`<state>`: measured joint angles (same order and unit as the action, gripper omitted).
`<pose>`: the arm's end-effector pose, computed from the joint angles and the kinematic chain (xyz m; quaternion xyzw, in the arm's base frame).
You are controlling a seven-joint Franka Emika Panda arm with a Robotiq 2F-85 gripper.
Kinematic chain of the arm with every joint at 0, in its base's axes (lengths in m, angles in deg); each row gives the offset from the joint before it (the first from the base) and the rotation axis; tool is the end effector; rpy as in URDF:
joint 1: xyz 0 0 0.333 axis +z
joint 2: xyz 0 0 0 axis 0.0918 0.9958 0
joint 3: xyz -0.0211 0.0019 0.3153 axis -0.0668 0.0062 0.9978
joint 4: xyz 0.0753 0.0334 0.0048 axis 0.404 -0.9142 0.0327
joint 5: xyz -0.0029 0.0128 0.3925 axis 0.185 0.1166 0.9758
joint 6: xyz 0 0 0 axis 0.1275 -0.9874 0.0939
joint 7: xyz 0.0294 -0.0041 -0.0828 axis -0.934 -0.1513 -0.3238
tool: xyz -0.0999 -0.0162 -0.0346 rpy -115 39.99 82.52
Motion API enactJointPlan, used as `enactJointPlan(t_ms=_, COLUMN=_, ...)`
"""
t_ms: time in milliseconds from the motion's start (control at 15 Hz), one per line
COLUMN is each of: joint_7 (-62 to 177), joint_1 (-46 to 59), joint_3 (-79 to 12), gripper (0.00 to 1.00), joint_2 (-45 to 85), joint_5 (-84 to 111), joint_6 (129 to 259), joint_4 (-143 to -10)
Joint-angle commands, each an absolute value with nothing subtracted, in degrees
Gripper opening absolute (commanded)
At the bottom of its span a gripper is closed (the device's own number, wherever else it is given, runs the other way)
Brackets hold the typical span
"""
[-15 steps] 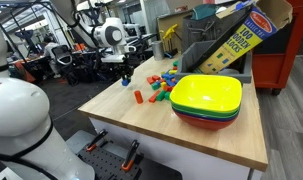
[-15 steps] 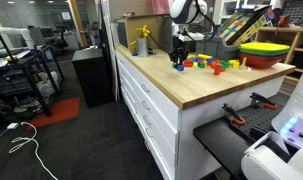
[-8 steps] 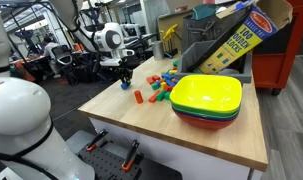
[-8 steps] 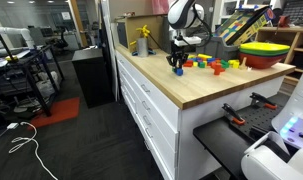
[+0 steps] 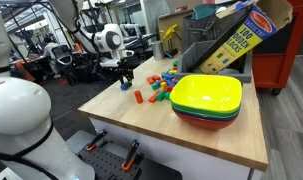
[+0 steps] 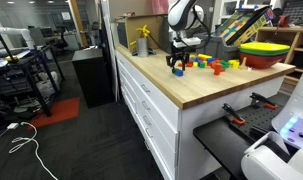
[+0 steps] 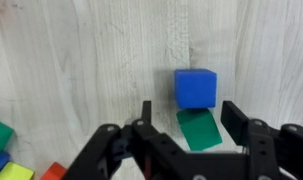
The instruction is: Move the blue and green cubes forward, then stack them
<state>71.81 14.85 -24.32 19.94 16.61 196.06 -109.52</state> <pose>0.5317 0.1368 0.2511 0.9983 -0.0388 -0.0442 0.0022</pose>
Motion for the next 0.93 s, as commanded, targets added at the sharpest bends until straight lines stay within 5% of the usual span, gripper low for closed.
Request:
enactJointPlan(t_ms=0, joint_7=74.3, joint_1=14.9, joint_3=-25.6, gripper=1.00, joint_2=16.9, joint_5=15.8, joint_6=194.9, joint_4=-110.7)
enactJointPlan(t_ms=867, joint_7=62.4, joint_1=13.4, joint_3=-23.0, gripper=1.00, joint_2=16.0, joint_5=25.1, joint_6=198.3, joint_4=-112.7)
